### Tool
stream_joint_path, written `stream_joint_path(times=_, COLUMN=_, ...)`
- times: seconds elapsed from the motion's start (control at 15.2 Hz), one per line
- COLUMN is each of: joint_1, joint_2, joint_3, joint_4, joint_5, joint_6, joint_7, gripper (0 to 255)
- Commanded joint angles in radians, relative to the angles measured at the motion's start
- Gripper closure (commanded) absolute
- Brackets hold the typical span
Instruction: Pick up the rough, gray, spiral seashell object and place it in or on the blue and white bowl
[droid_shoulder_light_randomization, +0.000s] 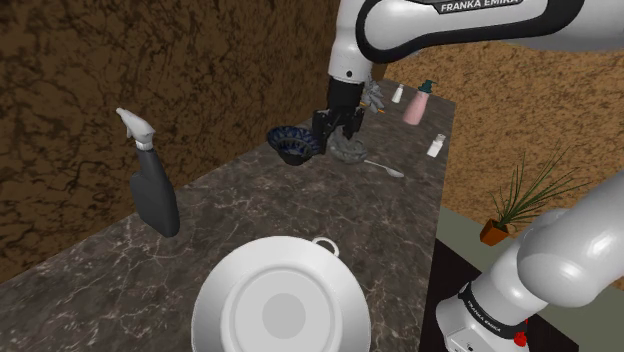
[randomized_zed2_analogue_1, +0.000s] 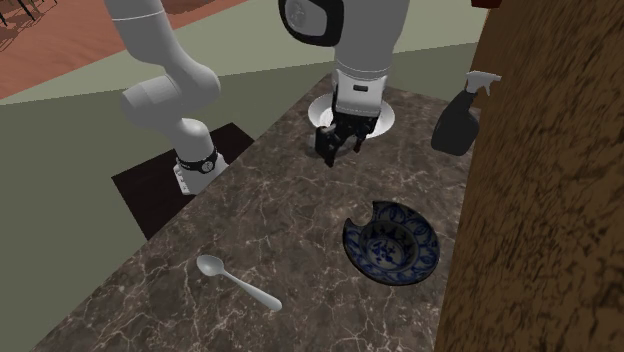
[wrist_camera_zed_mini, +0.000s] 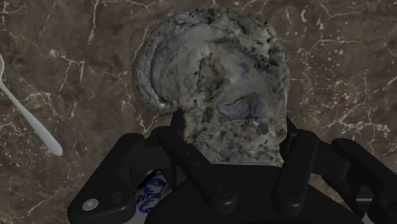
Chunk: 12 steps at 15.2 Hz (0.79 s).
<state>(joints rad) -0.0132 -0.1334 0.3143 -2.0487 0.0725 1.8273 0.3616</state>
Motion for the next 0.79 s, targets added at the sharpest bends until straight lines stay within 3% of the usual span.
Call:
stream_joint_path(times=0.0, joint_1=-0.007, joint_2=0.055, joint_3=-0.003, joint_4=0.060, joint_5=-0.018, joint_6=-0.008, joint_7=-0.001, gripper=255)
stream_joint_path(times=0.4, joint_1=-0.019, joint_2=0.290, joint_3=-0.017, joint_4=0.325, joint_5=-0.093, joint_6=-0.049, joint_7=-0.006, gripper=255)
stream_joint_path(times=0.73, joint_1=-0.008, joint_2=0.505, joint_3=-0.035, joint_4=0.608, joint_5=-0.149, joint_6=-0.125, joint_7=-0.015, gripper=255)
